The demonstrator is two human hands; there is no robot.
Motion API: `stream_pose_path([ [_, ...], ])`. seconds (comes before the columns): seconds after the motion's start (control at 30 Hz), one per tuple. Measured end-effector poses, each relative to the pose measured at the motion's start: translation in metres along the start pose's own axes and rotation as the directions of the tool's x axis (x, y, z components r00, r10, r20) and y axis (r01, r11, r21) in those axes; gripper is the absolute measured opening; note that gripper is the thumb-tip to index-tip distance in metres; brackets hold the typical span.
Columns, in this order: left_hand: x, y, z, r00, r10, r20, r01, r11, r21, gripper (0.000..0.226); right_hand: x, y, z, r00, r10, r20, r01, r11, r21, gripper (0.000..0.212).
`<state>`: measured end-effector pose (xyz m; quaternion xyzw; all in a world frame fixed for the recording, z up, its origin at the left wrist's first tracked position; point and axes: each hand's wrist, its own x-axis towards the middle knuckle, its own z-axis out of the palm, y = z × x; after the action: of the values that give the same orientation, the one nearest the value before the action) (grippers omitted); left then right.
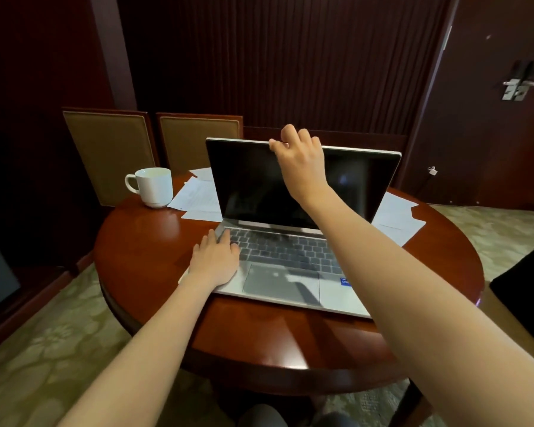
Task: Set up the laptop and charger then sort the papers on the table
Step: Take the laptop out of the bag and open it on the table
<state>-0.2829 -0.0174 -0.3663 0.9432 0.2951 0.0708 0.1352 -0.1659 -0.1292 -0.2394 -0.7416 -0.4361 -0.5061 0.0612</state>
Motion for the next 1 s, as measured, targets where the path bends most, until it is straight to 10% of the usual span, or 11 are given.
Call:
stream_pose_path([
  [0.2,0.006,0.006,-0.003,0.997,-0.061,0.045,0.059,0.997,0.053,0.055,0.006,-0.004,0.024,0.978,0.163,0.132,-0.161,0.987,-0.029,0.063],
  [0.57,0.005,0.011,0.000,0.990,-0.140,-0.029,0.142,0.986,0.092,0.051,0.015,0.013,0.046,0.770,0.178,0.613,-0.319,0.939,0.130,0.072],
  [1.0,0.002,0.013,0.001,0.982,-0.164,-0.096,0.171,0.982,0.074,0.050,0.034,0.040,0.063,0.636,0.095,0.766,-0.343,0.924,0.170,0.071],
])
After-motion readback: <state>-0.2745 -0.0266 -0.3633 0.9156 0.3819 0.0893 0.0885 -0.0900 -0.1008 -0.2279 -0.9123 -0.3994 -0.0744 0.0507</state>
